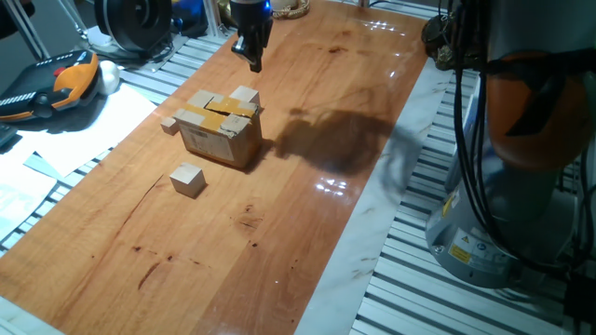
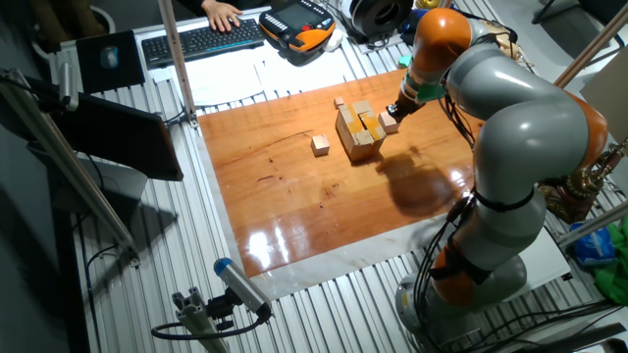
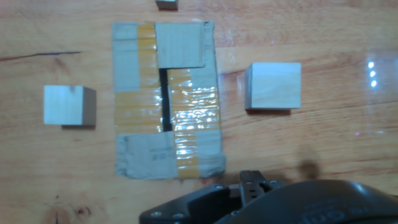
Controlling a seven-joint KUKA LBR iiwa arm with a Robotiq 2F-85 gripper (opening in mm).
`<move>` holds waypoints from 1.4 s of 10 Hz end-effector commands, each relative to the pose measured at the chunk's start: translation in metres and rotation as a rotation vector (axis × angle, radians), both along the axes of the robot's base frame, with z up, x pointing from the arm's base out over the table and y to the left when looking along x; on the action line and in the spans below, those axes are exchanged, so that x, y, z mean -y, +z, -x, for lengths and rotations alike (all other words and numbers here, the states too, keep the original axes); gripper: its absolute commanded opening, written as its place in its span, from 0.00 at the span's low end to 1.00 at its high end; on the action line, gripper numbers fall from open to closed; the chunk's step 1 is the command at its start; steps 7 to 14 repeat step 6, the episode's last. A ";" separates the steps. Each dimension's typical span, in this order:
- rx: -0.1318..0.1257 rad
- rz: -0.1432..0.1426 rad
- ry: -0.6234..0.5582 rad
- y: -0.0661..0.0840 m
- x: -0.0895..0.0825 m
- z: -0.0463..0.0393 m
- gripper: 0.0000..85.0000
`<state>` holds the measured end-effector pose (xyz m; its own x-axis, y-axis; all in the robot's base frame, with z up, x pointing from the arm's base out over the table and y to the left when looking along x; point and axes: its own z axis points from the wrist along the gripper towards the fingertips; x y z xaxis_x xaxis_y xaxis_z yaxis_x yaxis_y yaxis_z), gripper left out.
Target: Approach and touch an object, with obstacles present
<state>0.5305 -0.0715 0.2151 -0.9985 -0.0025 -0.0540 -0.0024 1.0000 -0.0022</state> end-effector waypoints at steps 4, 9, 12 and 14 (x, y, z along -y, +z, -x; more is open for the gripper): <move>0.000 0.003 -0.010 -0.003 -0.005 0.0016 0.00; -0.001 -0.001 -0.011 -0.003 -0.006 0.0015 0.00; -0.001 -0.001 -0.011 -0.003 -0.006 0.0015 0.00; -0.001 -0.001 -0.011 -0.003 -0.006 0.0015 0.00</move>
